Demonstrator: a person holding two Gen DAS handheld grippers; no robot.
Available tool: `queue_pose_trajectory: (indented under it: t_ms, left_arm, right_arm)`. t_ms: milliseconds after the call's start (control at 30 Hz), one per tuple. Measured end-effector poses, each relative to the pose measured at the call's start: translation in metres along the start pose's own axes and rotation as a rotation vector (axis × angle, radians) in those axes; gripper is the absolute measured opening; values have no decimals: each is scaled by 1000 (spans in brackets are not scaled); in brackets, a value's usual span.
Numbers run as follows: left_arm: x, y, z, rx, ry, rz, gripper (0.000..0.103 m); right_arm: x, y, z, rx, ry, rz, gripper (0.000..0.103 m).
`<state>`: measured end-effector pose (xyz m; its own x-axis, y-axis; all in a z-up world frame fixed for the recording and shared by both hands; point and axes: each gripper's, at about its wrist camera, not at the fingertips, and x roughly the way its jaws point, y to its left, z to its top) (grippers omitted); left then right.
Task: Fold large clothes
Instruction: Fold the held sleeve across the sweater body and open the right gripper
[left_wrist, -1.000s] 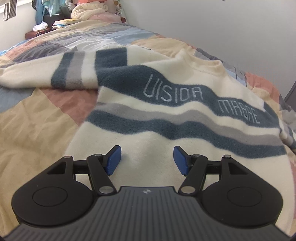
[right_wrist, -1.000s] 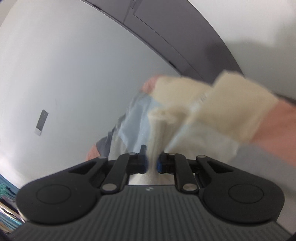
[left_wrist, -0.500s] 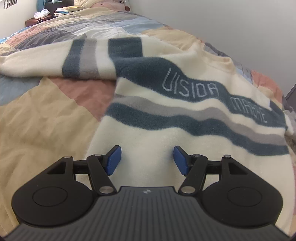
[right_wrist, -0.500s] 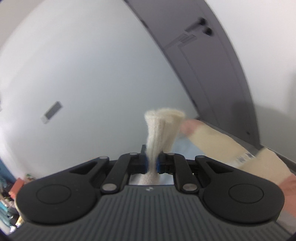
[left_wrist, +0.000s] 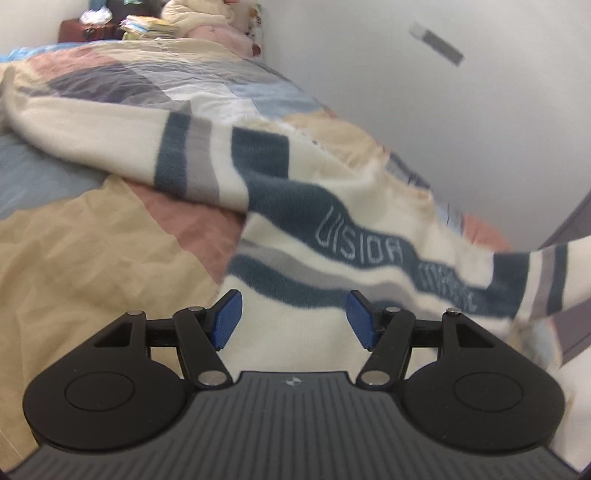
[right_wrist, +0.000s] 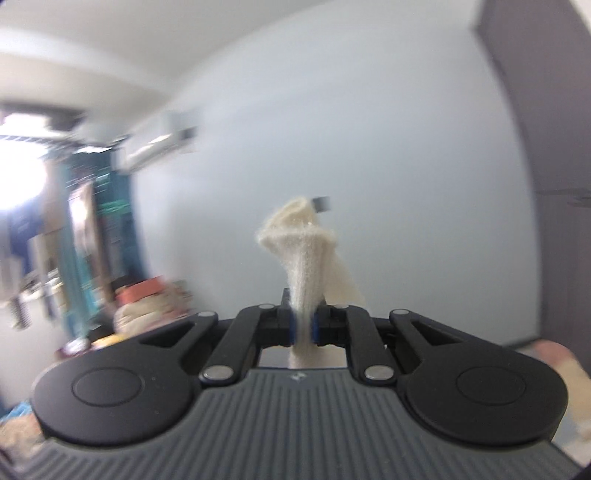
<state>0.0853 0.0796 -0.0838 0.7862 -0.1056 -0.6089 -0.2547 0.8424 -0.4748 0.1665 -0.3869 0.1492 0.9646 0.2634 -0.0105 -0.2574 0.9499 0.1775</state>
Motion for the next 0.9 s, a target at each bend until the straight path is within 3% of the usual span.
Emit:
queue_pose_trajectory:
  t_ms: [200,500,633,900]
  left_arm:
    - [-8,36,11,-191,-17,-63,68]
    - [-25,77,29,-294,-47,-102,70]
    - [-21,93,33,-315,19,-173,71]
    - [-24,109,43,-272,-9,-141,71]
  right_arm:
    - [20,108,-22,-132,84,214,12]
    - [30,248,-127,-273,305,429,12]
    - [28,281,-188,-288,445,482,12]
    - [4,298,-296,-265,756,518,14]
